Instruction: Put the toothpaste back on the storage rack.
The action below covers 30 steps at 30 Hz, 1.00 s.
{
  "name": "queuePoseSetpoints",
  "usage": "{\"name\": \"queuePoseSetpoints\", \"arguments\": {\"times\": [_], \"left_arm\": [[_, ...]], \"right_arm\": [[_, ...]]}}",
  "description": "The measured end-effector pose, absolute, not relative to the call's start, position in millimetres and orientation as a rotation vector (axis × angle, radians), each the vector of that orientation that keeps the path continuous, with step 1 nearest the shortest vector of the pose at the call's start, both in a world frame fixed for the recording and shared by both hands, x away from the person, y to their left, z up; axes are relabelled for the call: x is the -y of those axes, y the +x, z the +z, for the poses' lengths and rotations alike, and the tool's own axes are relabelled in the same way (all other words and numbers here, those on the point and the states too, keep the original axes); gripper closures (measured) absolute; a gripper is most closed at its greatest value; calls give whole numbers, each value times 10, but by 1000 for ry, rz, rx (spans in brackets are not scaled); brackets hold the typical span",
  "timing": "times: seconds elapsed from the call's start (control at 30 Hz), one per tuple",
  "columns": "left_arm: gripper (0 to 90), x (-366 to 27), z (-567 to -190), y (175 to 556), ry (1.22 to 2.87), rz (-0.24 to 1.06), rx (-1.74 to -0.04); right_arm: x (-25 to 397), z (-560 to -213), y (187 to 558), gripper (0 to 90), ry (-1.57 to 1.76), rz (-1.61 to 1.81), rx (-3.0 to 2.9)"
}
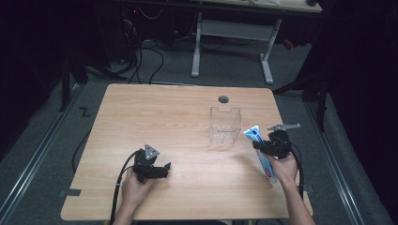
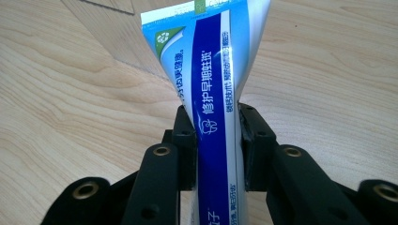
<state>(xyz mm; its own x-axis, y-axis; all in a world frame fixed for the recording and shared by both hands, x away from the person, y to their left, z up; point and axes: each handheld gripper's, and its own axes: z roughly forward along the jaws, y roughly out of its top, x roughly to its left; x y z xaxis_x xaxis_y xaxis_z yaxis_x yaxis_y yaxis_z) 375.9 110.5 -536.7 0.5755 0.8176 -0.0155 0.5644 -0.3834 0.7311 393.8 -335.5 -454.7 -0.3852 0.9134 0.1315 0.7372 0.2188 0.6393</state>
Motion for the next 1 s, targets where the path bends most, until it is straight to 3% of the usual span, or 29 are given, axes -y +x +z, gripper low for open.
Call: {"name": "queuePoseSetpoints", "arguments": {"times": [1.0], "left_arm": [[155, -1105, -5367, 3759, 2098, 458, -1097]], "right_arm": [[3163, -4209, 3888, 718, 1427, 1068, -2195]]}}
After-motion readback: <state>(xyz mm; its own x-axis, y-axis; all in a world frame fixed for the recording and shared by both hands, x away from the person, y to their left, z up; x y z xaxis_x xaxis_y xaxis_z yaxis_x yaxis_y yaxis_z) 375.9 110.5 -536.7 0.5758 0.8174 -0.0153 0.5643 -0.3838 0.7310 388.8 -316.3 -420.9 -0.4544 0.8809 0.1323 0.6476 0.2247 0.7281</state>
